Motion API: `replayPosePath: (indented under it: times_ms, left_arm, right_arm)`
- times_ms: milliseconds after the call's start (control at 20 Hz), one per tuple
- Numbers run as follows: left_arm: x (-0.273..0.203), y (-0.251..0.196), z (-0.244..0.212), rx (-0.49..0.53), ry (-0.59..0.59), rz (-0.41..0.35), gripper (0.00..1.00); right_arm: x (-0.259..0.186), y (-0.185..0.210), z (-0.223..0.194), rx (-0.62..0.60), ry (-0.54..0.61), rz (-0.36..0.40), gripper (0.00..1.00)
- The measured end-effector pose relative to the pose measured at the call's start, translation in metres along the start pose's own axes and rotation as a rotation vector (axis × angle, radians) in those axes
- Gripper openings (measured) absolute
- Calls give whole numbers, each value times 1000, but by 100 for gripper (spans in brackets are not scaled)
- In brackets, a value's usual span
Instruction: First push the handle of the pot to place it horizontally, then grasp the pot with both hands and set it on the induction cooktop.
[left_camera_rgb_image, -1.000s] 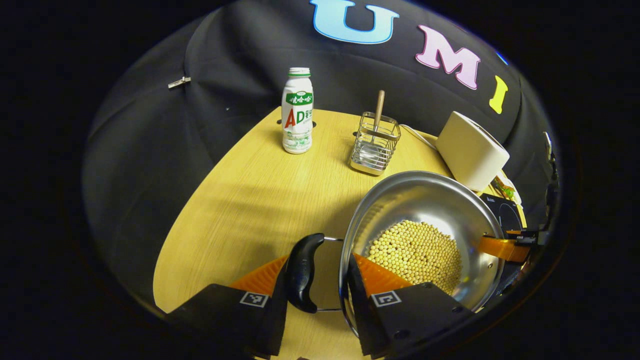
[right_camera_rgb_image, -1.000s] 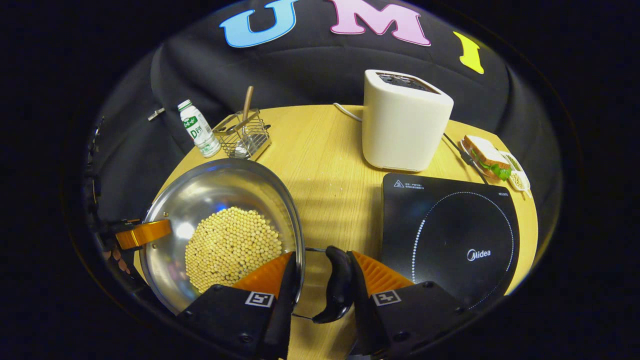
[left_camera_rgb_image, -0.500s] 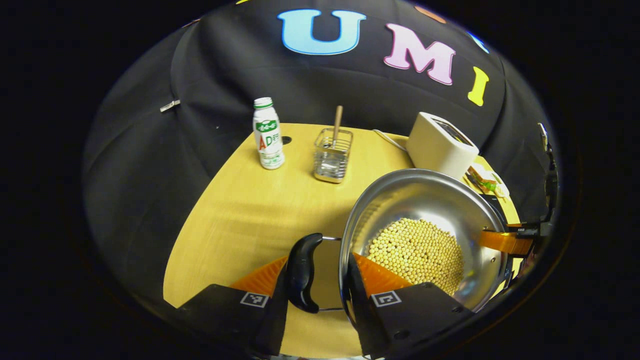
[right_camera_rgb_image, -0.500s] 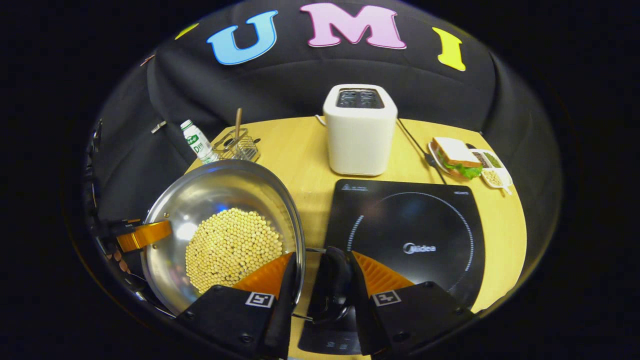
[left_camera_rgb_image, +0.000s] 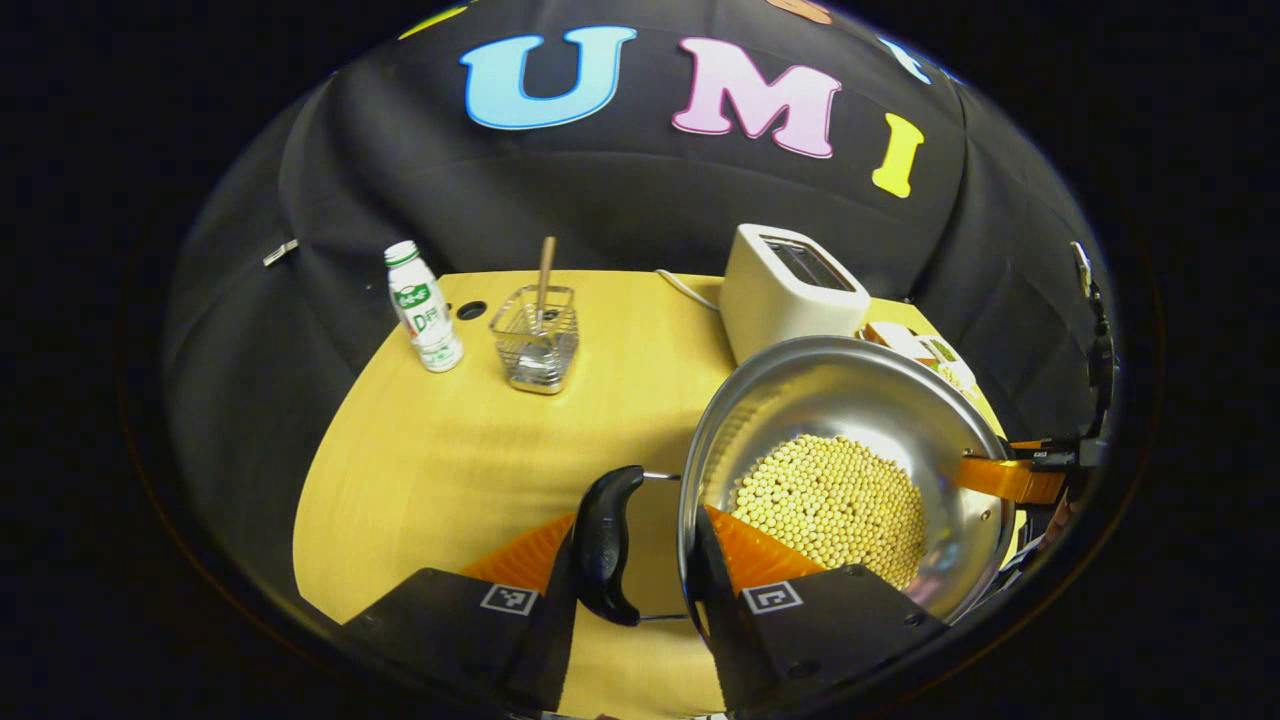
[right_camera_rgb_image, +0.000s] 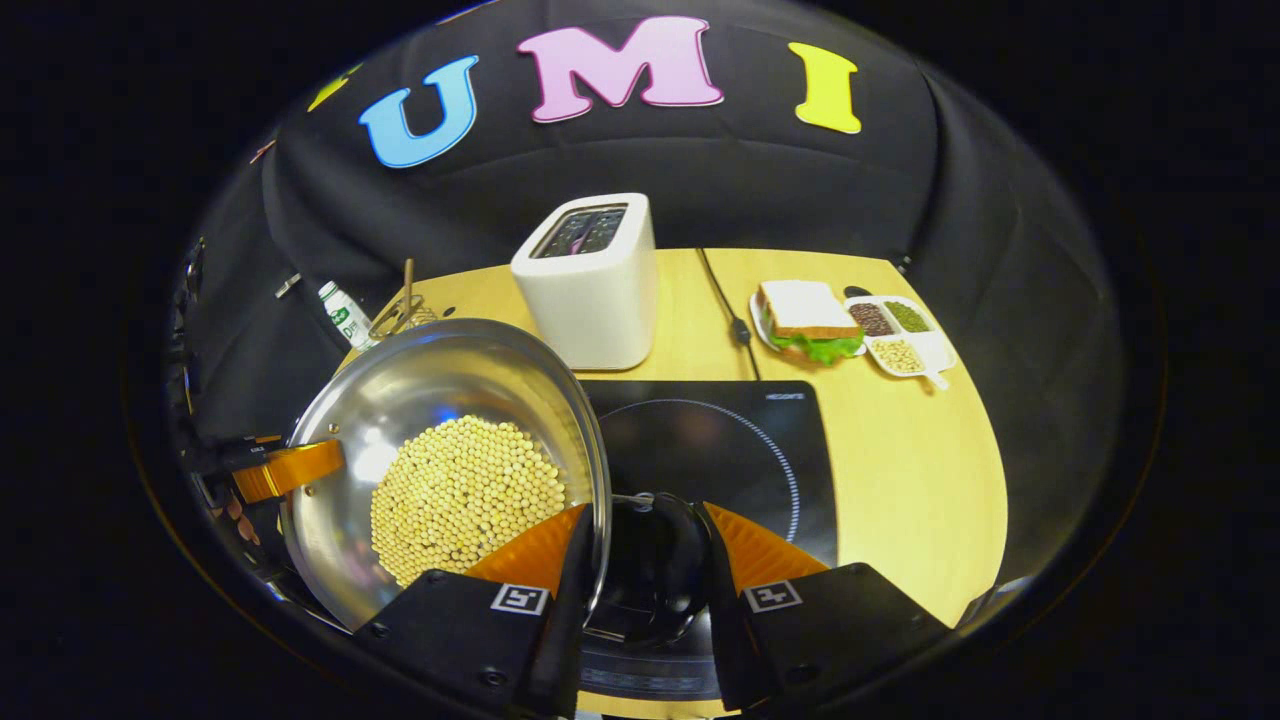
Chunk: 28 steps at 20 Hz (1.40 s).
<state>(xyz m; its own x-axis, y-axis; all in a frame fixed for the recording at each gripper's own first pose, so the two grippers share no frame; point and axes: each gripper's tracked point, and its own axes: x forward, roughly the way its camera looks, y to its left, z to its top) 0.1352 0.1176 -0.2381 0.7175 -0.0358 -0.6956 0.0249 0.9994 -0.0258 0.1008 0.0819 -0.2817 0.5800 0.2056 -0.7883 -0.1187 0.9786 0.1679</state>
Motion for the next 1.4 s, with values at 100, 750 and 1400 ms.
replayPosePath:
  times_ms: [100, 750, 1400]
  left_arm:
    - [7, -24, 5, 1, -3, -18, 59]
    - [49, -108, 15, 40, 12, -67, 59]
    - [74, -119, 0, 32, 24, -66, 59]
  right_arm:
    - [0, -24, 5, 5, -5, -15, 52]
    - [15, -112, 8, 48, -5, -65, 51]
    - [37, -127, -6, 46, 24, -61, 56]
